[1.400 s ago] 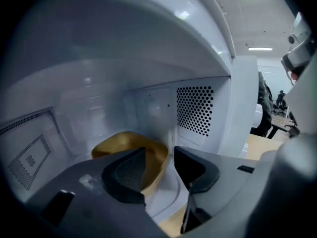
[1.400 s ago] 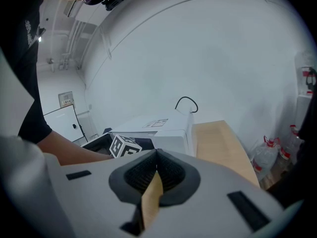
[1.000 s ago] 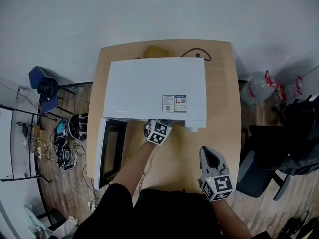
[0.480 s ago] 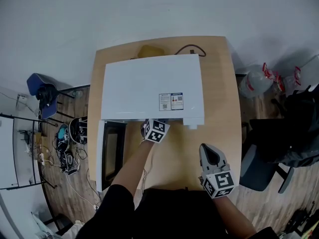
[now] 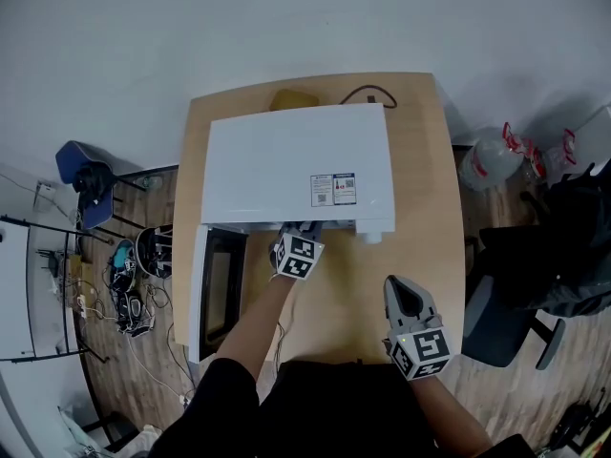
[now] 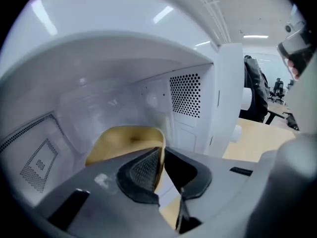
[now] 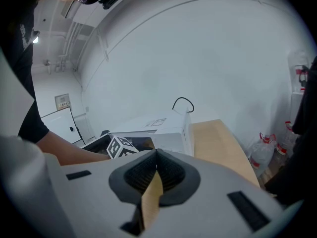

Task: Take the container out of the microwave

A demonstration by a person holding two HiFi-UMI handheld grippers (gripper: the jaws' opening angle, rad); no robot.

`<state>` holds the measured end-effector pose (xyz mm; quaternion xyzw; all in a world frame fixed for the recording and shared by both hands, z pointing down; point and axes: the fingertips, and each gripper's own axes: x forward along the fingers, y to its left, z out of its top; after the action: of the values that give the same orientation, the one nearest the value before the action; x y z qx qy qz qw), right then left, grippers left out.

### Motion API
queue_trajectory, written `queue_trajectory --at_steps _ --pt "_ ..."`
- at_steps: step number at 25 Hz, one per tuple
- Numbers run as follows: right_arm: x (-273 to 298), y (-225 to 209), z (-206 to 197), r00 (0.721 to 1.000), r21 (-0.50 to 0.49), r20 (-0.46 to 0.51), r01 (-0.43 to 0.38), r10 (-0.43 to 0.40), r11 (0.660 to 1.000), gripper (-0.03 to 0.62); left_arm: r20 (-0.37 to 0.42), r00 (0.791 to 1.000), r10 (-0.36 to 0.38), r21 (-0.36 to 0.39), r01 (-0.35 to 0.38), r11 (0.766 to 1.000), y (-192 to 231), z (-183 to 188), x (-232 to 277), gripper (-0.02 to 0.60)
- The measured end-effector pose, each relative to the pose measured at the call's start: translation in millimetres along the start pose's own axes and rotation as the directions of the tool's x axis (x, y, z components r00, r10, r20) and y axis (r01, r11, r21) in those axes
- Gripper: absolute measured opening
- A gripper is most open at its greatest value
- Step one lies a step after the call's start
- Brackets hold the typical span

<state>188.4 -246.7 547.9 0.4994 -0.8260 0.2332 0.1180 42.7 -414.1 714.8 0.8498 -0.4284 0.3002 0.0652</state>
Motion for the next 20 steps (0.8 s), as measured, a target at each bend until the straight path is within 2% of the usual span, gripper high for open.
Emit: queue_trajectory --at_steps 11,20 --pt "-25.6 39.0 -9.3 0.999 -0.025 0.038 0.013 -0.012 1.0 0.06 0.044 0.998 -0.034 -0.042 0.036 0.998 -23.4 -6.1 -51.3 0.031" --pt "-63.4 72.9 -24.8 0.994 -0.026 0.076 0.079 -0.077 0.997 0.06 0.117 0.99 -0.083 -0.036 0.088 0.995 -49.3 -13.9 -122.5 0.031"
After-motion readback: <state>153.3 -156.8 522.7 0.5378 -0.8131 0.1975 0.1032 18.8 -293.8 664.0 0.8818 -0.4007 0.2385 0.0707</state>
